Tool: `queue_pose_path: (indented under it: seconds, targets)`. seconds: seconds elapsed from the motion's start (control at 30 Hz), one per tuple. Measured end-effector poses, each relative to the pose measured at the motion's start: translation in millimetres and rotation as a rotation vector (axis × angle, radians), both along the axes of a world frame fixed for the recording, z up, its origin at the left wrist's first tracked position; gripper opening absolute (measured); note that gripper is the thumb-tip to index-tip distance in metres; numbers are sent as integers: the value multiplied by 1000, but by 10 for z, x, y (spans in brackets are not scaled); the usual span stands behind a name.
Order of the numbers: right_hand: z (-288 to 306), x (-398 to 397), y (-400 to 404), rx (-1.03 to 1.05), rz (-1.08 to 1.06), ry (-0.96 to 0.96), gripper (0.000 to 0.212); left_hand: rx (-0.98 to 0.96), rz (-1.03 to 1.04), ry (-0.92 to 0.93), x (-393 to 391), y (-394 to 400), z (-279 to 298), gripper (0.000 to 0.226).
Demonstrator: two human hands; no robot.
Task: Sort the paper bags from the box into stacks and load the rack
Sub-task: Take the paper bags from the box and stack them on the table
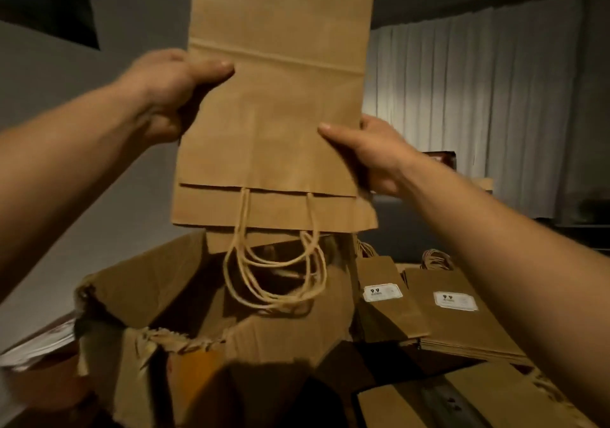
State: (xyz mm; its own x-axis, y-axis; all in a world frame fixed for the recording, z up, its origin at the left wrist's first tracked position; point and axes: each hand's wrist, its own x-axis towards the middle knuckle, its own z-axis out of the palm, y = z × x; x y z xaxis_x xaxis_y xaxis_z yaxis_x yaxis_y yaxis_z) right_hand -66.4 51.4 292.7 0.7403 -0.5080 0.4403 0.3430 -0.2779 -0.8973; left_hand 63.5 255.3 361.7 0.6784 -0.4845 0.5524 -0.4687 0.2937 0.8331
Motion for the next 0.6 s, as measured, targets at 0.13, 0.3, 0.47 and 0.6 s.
queue_pose_path:
  seconds: [0.13,0.3,0.47,0.6]
  targets:
    - [-143,-534,-321,158,-20,-11,32,68,-264,232,-409,-351,-358,22]
    - [-834,-1122,-806,239,-139,158,30,183,-462,538,-680,-1081,-1472,28]
    - [-1194,-1524,-1111,275,-136,197,33,184,-524,450,-866,-1552,-2085,36]
    - [-1074,-1717,-1326,-30,-270,38,25,184,-404,409,-851,-1816,-2183,25]
